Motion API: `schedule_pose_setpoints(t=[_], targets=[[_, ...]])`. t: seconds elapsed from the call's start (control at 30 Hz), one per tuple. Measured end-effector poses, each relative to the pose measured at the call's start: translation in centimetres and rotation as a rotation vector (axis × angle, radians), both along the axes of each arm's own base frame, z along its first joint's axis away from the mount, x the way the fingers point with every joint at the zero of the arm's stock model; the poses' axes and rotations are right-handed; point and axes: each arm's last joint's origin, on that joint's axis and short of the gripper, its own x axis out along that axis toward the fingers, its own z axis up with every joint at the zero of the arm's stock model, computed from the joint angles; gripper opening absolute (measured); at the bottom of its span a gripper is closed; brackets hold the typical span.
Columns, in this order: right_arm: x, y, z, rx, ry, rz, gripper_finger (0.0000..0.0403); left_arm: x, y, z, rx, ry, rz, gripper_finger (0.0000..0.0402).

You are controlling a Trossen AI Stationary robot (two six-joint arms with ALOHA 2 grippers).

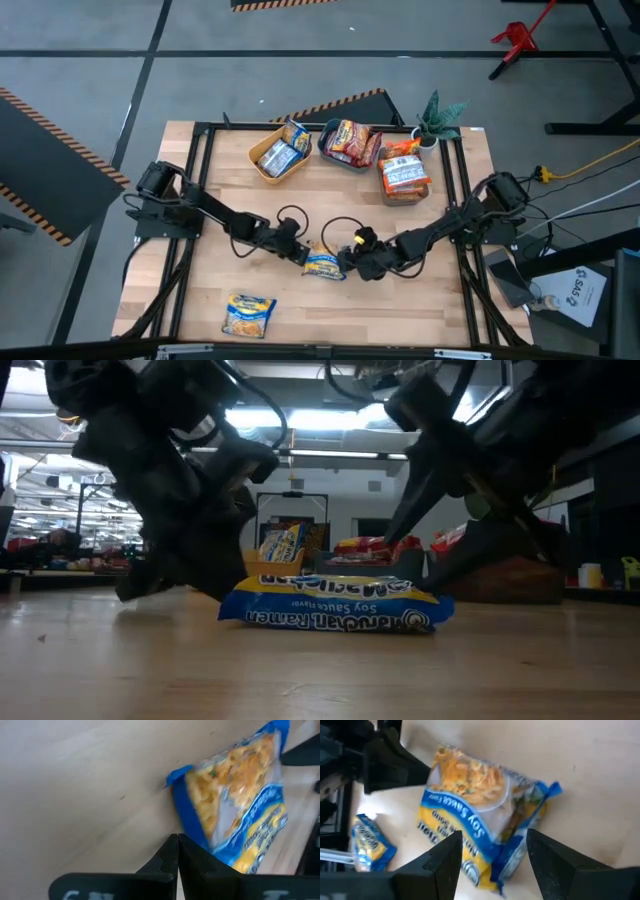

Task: Sort Maruchan noodles
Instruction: Put the top blue noodle pack into the yellow bin

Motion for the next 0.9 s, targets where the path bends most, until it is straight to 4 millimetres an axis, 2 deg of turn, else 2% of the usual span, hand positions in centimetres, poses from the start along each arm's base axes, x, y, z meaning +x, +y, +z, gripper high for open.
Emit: schedule_pose_setpoints(t=[0.07,0.13,0.23,0.33,0.63,0.9], targets=[[-0.2,0.5,0.0,0.005,-0.013,-0.018,0.0207,-0.4,0.3,0.8,-0.002,0.019,0.003,0.0],[-0.5,0.9,0.0,-0.001,-0.019,-0.019,0.0207,-1.0,0.6,2.4,0.0,0.008,0.02,0.0],[-0.8,1.2,-0.1,-0.006,-0.003,-0.018,0.0207,-1.0,0.8,4.6,0.022,-0.103,0.059,0.0],[-0.8,1.2,-0.1,-0.011,0.003,-0.021,0.0207,-0.2,1.0,5.3,0.026,-0.206,0.051,0.0],[-0.8,1.1,-0.1,-0.008,0.0,-0.024,0.0207,1.1,0.5,2.1,-0.03,-0.179,-0.015,0.0],[-0.8,1.2,-0.1,0.016,-0.003,-0.037,0.0207,1.3,0.1,0.5,-0.047,-0.132,-0.038,0.0]])
